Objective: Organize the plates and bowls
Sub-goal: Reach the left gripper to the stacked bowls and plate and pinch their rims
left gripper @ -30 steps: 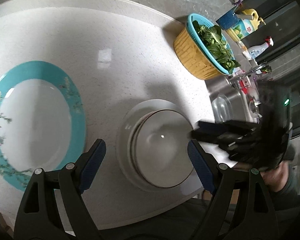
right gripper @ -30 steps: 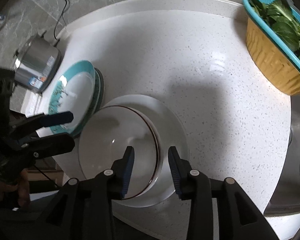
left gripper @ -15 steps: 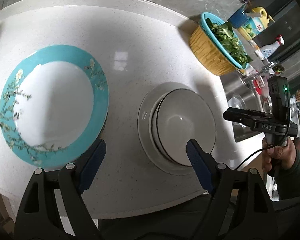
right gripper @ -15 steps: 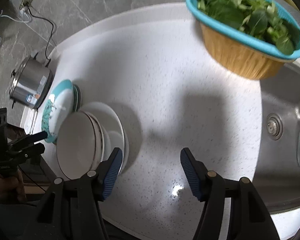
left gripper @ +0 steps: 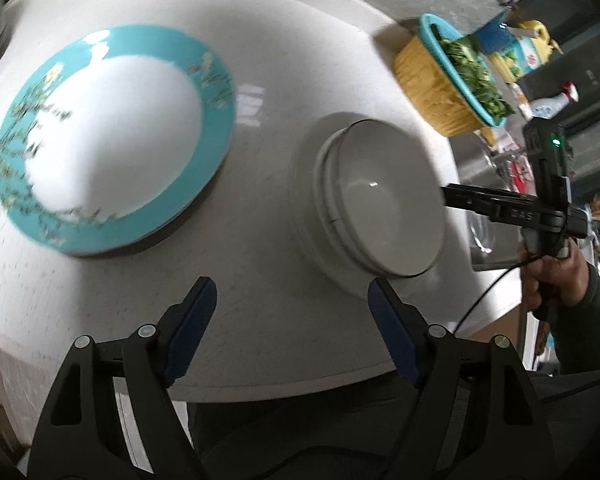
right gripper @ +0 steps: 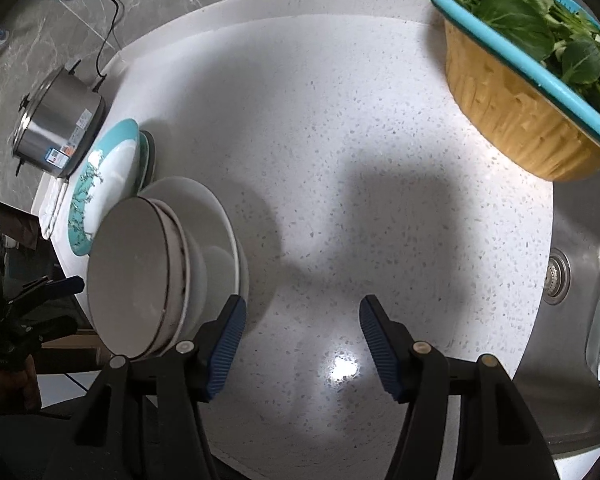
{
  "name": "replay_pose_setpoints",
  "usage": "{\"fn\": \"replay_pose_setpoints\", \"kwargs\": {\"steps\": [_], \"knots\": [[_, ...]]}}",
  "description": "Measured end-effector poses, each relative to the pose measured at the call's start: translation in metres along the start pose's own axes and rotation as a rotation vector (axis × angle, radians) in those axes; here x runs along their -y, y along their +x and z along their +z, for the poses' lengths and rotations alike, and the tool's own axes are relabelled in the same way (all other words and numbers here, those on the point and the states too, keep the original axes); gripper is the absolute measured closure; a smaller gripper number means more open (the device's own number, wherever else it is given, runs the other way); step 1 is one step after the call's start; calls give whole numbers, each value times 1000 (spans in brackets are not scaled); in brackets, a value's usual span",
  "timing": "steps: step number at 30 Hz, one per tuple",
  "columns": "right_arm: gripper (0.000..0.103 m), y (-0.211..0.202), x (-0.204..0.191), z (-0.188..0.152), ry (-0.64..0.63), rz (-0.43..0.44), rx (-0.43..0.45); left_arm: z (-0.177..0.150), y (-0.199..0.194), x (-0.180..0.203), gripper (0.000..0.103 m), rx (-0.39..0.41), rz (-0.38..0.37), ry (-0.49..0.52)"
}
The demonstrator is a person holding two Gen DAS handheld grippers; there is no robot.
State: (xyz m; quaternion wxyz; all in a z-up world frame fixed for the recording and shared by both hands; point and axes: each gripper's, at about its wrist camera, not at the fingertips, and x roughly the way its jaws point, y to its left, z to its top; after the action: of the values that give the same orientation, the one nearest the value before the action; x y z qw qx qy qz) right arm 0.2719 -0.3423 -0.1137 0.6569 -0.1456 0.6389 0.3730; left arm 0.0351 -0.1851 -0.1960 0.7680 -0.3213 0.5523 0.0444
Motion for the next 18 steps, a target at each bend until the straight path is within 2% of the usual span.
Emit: {"fn": "replay_pose_setpoints", "kwargs": {"steps": [11,13,18], "knots": [[40,2,-4,3,-8,-20,-3,-4,22,-17,27,-12,32,-68],[40,3,-4,6,-21,-30,-5,-2,28,-17,25,-16,21,-84],[40,7,-6,14,-53,-40,-15,-3,32,-19,21,-10,54,-105]]}}
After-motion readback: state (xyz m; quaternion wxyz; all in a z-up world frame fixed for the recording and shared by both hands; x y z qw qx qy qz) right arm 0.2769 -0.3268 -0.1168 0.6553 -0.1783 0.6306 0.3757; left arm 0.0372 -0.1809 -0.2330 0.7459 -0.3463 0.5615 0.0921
